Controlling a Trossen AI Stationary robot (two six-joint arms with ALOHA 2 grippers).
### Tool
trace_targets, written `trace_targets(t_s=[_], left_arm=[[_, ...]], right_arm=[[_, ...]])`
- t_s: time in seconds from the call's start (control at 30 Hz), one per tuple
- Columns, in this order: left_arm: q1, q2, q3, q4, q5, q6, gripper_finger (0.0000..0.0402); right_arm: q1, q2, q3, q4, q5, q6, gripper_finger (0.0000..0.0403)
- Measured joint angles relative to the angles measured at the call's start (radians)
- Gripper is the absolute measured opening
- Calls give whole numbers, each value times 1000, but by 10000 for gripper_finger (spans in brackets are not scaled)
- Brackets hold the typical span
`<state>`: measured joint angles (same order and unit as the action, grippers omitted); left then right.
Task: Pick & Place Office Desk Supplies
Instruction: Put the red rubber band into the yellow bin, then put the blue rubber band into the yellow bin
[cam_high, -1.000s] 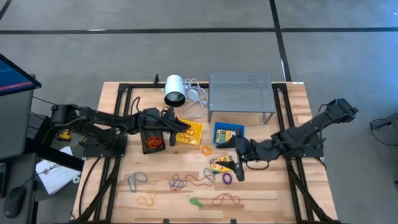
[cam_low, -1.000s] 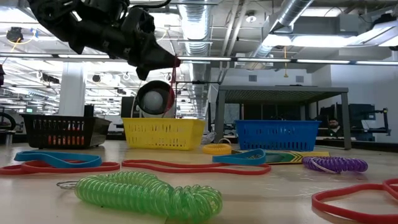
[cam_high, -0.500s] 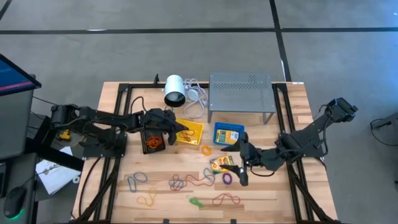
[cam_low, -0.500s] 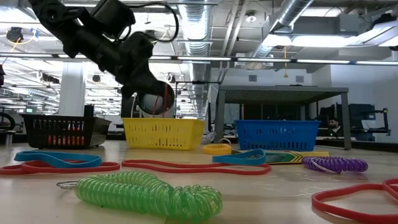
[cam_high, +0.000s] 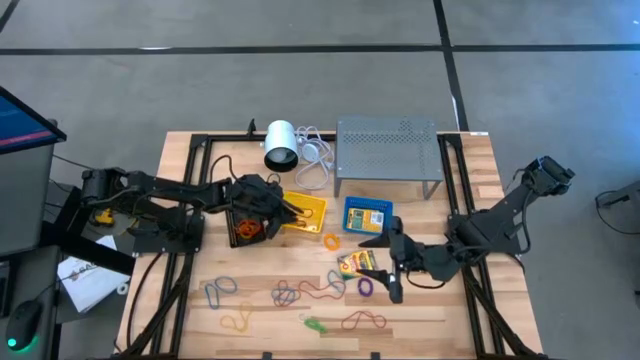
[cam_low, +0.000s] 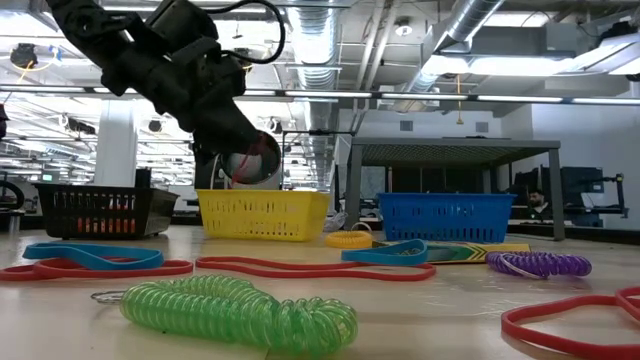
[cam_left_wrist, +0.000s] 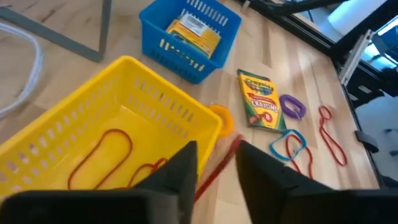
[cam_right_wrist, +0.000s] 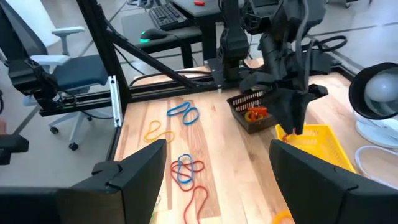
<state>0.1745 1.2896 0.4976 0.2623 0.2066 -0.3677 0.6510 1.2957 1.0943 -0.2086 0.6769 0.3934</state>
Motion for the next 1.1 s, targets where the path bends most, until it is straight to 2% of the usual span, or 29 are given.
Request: trace_targets(t_s=[0.13,0.23,0.33,0.43,0.5,0.57,0.7,0.83,0.9,0.97,1.1], left_arm=[[9,0,0,0,-54,-10,169],[19,0,0,0,-112,-33,199],[31,0,0,1,-166,-75,209],[37,0,0,9,-168,-82,207],[37,0,0,17,-129,-82,200],[35,0,0,47,-47,-83,191],[-8,0,0,197,113,-128,175],[-102,-1,8,329,150,-172,162],[-150,-1,42,262,150,-167,156],[-196,-1,96,124,137,-136,150],[-285,0,239,-222,21,-20,140]], right_arm=[[15,0,0,-1,12,0,280],[18,0,0,-1,12,0,280],[18,0,0,-1,12,0,280],[17,0,0,-1,12,0,280],[17,0,0,-1,12,0,280],[17,0,0,-1,12,0,280],[17,0,0,-24,38,5,280],[18,0,0,-93,91,64,280],[18,0,0,-131,112,95,280],[17,0,0,-162,118,126,280],[16,-25,0,-203,155,148,280]])
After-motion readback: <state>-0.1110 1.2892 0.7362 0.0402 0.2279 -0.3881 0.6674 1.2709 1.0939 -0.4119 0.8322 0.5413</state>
